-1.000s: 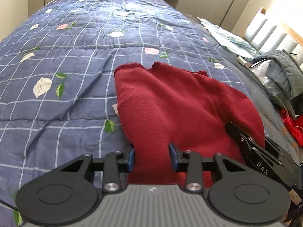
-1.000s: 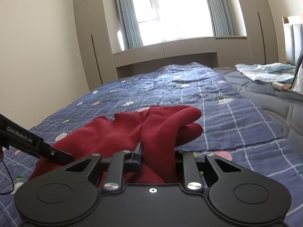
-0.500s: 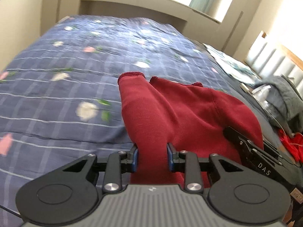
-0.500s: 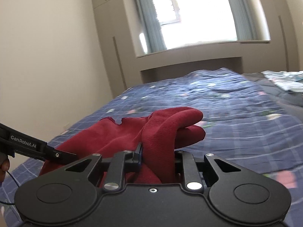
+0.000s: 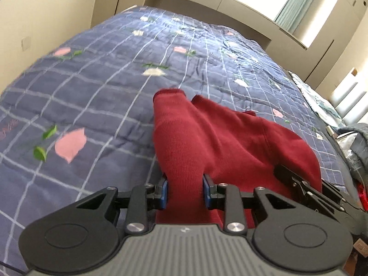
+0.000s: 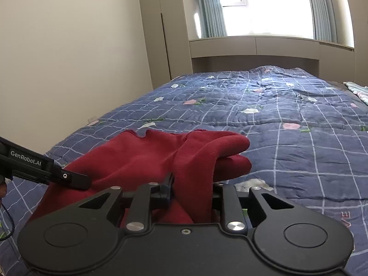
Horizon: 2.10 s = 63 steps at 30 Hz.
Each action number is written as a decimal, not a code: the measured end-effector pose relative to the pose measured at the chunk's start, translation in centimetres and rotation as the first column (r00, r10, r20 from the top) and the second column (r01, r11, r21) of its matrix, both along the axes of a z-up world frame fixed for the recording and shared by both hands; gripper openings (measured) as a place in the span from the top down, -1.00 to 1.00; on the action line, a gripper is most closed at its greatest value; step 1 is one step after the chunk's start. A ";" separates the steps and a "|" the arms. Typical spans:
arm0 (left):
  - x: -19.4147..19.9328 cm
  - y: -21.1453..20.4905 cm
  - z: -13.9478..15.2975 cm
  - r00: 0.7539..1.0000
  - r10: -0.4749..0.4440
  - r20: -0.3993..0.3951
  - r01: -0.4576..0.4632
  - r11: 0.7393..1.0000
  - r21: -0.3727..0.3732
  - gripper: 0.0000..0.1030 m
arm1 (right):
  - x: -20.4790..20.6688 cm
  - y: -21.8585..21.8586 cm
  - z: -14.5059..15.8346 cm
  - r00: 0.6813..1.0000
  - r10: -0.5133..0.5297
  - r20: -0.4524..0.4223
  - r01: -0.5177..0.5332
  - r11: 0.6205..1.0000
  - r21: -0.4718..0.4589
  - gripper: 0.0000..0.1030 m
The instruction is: Fold small clothes
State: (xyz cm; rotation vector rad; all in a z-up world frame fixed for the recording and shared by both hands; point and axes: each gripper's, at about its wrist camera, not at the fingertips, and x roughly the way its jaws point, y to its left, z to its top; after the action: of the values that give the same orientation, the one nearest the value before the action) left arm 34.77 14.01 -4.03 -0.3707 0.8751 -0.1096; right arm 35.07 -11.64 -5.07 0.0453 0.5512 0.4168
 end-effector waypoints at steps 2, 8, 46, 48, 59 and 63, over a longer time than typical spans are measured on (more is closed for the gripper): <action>-0.1 0.0 -0.4 1.000 0.003 0.005 -0.003 1.000 -0.010 0.32 | -0.3 -0.3 0.0 1.000 -0.001 -0.007 0.001 1.000 -0.002 0.41; -0.6 0.4 -0.5 0.999 0.032 -0.004 -0.032 0.999 -0.018 -0.10 | -0.9 -0.8 0.5 0.999 -0.036 -0.019 0.036 0.999 -0.016 -0.13; -25.2 -3.1 8.2 0.936 0.112 0.335 -0.179 0.967 0.179 -0.99 | -25.0 -5.2 10.0 0.974 -0.094 0.207 0.075 0.992 0.098 -0.99; -26.5 -3.1 8.0 0.933 0.125 0.338 -0.195 0.964 0.181 -0.99 | -26.0 -5.4 9.8 0.974 -0.091 0.206 0.072 0.993 0.096 -0.99; -30.5 -3.3 6.7 0.930 0.143 0.339 -0.225 0.950 0.215 -0.99 | -28.6 -4.4 8.5 0.976 -0.038 0.214 0.031 0.999 0.036 -0.99; -30.9 -3.3 6.0 0.932 0.144 0.332 -0.229 0.946 0.230 -0.99 | -28.3 -4.3 8.4 0.978 -0.034 0.208 0.028 0.999 0.031 -0.99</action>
State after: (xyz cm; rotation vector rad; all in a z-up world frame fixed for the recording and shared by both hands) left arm 3.86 10.70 2.01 -0.1764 0.5274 0.1253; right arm 6.75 -15.92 3.32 0.0366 0.3372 0.3940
